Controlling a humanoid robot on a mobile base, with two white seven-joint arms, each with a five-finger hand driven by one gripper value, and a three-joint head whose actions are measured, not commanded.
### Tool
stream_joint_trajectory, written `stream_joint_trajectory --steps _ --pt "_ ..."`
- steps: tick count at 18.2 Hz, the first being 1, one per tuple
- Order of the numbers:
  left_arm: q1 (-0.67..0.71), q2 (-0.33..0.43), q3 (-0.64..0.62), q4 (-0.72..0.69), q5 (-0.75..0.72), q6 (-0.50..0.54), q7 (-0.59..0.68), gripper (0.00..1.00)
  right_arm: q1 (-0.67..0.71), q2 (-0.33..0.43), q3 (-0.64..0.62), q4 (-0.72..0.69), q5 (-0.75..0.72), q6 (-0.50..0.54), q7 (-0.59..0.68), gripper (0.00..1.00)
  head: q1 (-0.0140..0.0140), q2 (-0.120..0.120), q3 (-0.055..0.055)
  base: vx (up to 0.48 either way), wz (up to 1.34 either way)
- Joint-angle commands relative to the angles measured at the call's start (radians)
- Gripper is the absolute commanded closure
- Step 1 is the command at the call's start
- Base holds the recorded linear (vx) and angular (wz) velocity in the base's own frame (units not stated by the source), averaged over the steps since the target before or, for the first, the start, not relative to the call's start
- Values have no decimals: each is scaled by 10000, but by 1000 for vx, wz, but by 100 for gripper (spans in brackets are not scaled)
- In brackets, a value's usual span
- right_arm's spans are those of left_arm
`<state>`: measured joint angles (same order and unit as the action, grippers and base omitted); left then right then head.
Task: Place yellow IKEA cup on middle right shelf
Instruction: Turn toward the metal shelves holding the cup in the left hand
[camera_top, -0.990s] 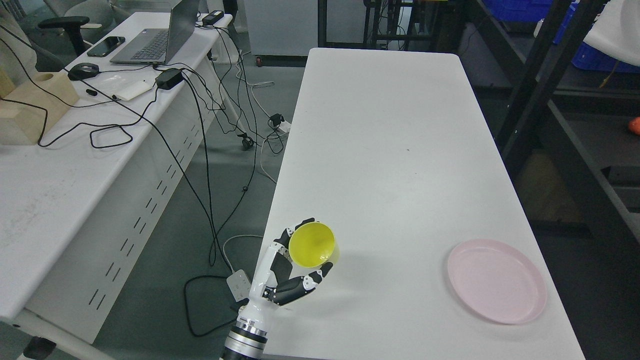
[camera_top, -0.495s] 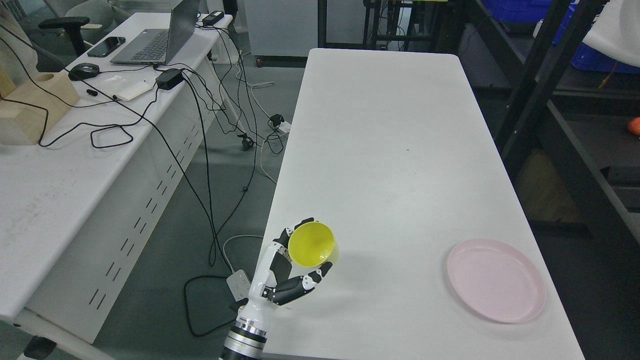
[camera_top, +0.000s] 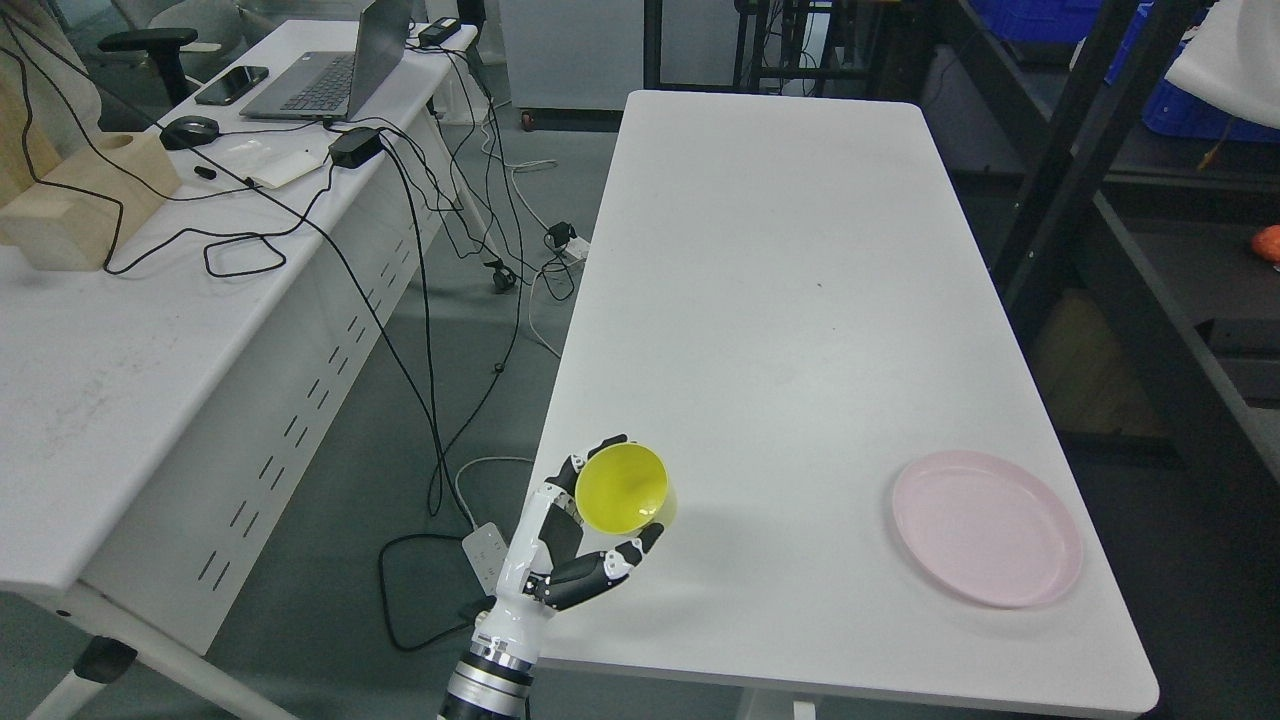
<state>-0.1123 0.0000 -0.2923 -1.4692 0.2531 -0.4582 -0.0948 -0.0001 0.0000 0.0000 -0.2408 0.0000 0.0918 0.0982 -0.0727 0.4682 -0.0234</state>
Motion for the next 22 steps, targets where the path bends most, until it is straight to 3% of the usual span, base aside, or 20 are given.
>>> stream_joint_trajectory --steps 1,22 --pt "-28 175 9 -4 15 -5 -4 100 109 -175 169 0 -246 2 -2148 0 0 0 0 -162 -116" --pt "-334 175 -220 12 15 179 -19 100 109 -175 169 0 -246 2 -2148 1 0 0 0 -230 -344"
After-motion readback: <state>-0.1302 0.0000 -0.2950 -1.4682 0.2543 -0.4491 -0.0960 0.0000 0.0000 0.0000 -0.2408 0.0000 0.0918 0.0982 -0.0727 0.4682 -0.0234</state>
